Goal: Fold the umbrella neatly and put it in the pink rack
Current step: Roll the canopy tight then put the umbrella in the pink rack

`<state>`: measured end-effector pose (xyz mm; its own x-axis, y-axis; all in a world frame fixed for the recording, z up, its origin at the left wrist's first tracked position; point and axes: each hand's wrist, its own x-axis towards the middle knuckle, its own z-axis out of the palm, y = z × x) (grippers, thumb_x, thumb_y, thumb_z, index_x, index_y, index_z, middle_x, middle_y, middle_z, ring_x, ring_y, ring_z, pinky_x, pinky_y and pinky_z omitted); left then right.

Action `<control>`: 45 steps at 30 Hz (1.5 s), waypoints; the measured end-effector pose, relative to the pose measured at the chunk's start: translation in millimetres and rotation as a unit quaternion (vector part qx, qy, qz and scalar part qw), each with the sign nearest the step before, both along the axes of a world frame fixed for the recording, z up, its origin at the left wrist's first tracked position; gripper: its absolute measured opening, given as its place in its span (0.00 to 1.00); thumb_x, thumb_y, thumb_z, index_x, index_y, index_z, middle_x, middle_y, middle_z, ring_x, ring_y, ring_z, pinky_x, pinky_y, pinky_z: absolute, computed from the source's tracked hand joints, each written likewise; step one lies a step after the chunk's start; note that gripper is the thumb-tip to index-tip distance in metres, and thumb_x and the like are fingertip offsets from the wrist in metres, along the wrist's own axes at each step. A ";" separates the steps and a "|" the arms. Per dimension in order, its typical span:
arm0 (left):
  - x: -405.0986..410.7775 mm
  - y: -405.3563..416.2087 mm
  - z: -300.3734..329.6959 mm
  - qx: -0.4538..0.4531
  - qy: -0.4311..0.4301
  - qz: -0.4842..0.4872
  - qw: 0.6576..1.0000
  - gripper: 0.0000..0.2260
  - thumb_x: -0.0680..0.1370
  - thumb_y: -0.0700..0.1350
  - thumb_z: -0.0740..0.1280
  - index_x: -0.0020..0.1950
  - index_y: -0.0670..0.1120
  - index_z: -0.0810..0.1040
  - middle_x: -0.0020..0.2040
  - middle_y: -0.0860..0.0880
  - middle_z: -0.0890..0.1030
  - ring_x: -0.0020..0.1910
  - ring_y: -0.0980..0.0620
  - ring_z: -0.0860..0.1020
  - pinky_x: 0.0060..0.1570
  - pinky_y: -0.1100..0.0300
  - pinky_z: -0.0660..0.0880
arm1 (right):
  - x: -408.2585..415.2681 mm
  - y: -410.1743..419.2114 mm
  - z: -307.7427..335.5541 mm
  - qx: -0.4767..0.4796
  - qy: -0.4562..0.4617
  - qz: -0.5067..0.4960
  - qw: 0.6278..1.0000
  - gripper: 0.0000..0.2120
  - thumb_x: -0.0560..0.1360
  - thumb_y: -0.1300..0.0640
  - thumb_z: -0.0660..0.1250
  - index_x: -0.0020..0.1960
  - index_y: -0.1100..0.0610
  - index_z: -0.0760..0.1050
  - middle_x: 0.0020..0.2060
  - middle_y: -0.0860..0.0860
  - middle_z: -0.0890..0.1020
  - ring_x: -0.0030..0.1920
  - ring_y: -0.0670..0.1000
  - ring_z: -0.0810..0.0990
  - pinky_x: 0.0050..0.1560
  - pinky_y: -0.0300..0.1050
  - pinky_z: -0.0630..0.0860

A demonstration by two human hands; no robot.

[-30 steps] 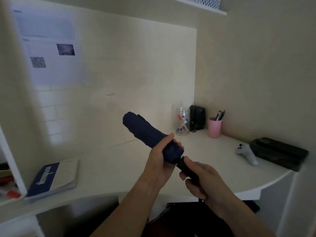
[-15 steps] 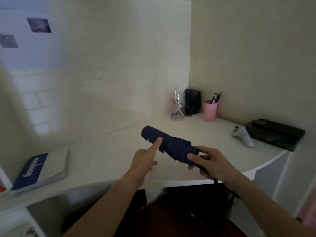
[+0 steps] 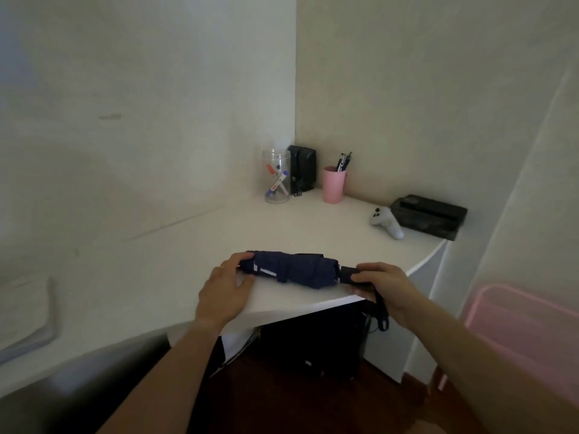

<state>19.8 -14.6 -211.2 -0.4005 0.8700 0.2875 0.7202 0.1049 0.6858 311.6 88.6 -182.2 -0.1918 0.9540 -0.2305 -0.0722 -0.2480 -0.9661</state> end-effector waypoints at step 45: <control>701.5 585.8 -434.5 -0.176 0.331 -0.543 0.751 0.17 0.78 0.39 0.69 0.67 0.48 0.78 0.62 0.46 0.83 0.60 0.44 0.81 0.59 0.52 0.77 | 633.8 375.0 -469.1 -0.086 -0.620 -0.137 0.768 0.09 0.79 0.53 0.67 0.48 0.58 0.80 0.40 0.55 0.82 0.36 0.53 0.79 0.30 0.39 0.71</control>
